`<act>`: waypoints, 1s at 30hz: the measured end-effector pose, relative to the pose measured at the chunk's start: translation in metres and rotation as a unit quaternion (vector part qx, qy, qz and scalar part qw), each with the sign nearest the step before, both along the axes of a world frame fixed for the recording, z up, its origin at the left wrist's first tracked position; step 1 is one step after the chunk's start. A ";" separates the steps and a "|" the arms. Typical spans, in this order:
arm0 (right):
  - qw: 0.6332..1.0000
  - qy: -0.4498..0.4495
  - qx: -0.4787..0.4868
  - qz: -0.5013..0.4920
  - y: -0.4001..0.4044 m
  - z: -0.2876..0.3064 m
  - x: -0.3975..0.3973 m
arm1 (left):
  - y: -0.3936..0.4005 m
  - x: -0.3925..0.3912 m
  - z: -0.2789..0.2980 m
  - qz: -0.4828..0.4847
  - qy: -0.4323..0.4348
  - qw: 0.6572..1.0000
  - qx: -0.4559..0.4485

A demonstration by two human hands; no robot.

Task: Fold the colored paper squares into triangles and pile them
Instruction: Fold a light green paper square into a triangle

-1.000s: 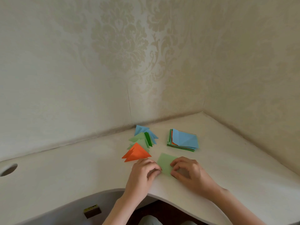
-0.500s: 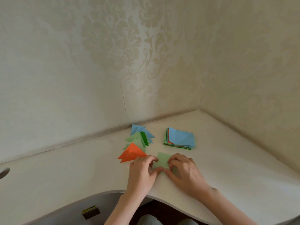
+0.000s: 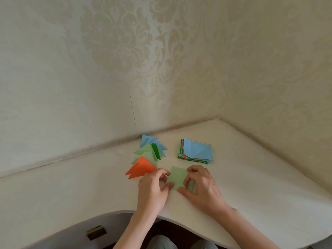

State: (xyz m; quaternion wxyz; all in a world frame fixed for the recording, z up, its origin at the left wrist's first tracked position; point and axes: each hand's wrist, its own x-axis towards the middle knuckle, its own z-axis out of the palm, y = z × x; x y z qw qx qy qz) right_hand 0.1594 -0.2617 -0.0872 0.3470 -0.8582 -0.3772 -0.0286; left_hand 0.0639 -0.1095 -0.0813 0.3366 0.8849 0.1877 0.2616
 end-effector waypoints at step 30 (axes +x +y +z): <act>0.999 -0.027 0.010 0.025 -0.013 0.018 0.002 | -0.016 -0.016 0.001 -0.093 0.034 0.971 0.219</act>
